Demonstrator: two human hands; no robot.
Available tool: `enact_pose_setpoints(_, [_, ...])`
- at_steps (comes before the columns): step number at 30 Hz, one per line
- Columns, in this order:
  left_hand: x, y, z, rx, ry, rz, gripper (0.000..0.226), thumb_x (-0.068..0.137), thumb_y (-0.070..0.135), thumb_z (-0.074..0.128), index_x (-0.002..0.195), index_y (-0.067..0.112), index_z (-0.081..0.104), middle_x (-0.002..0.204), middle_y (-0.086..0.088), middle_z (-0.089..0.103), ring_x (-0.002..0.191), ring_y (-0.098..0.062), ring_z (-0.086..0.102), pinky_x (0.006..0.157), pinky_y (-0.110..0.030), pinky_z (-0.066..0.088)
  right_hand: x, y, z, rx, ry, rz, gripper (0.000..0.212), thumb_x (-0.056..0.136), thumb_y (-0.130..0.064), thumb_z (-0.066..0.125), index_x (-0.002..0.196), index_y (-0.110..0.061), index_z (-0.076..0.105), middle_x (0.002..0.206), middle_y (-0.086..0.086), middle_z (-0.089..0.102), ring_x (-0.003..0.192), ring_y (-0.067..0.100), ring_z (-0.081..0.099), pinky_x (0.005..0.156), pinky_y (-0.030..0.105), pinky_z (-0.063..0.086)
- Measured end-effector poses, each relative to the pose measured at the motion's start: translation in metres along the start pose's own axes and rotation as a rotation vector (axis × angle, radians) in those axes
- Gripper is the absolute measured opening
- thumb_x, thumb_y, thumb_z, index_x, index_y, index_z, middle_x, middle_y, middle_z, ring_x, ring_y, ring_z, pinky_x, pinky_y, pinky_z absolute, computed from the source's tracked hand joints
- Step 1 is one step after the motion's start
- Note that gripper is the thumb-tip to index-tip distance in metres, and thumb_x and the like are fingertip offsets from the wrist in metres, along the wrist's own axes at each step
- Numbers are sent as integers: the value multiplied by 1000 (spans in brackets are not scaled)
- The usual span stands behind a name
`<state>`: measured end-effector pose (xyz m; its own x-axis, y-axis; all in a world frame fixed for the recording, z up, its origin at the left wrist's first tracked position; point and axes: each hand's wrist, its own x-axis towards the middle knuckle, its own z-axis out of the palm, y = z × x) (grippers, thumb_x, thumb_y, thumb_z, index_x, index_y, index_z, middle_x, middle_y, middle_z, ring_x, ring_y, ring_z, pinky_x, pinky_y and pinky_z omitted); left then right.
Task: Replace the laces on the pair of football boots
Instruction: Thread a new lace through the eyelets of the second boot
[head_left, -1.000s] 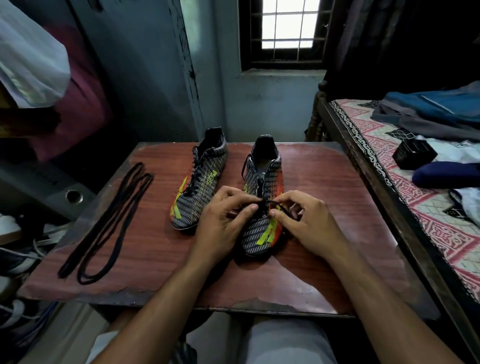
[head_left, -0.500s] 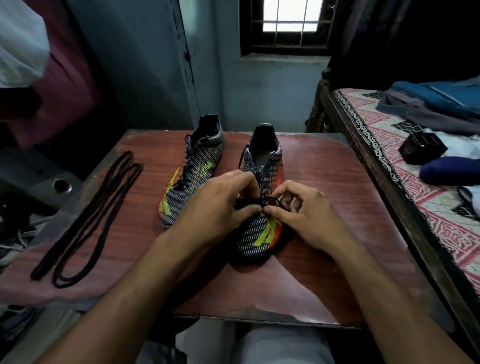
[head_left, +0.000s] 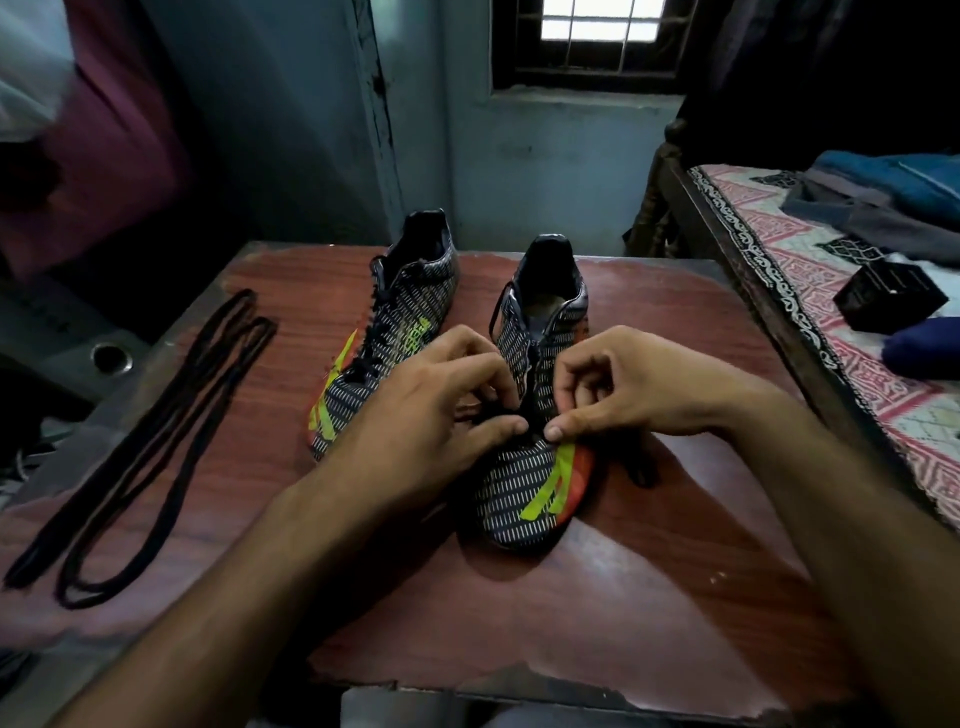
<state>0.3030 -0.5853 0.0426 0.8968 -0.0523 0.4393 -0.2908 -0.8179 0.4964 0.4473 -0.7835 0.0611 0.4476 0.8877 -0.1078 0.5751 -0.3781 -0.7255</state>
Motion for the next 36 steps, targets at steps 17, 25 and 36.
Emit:
enact_pose_setpoints(17, [-1, -2, -20, 179, -219, 110, 25, 101, 46, 47, 103, 27, 64, 104, 11, 52, 83, -10, 57, 73, -40, 53, -8, 7, 14, 132, 114, -86, 22, 79, -32, 86, 77, -16, 71, 67, -4, 62, 61, 5, 50, 57, 21, 41])
enact_pose_setpoints(25, [15, 5, -18, -27, -266, -174, 19, 100, 33, 64, 86, 21, 68, 90, 6, 62, 81, -7, 59, 78, -28, 43, -4, 5, 21, 94, 149, -81, 24, 76, -35, 88, 77, -18, 71, 65, -3, 63, 58, 4, 50, 56, 17, 41])
enact_pose_setpoints(36, [19, 4, -27, -326, -257, -343, 24, 77, 47, 76, 78, 23, 77, 93, 2, 65, 79, -10, 64, 79, -31, 52, -4, 6, 21, 12, 175, -112, 20, 82, -36, 83, 78, -21, 72, 67, -7, 65, 61, 0, 50, 58, 16, 40])
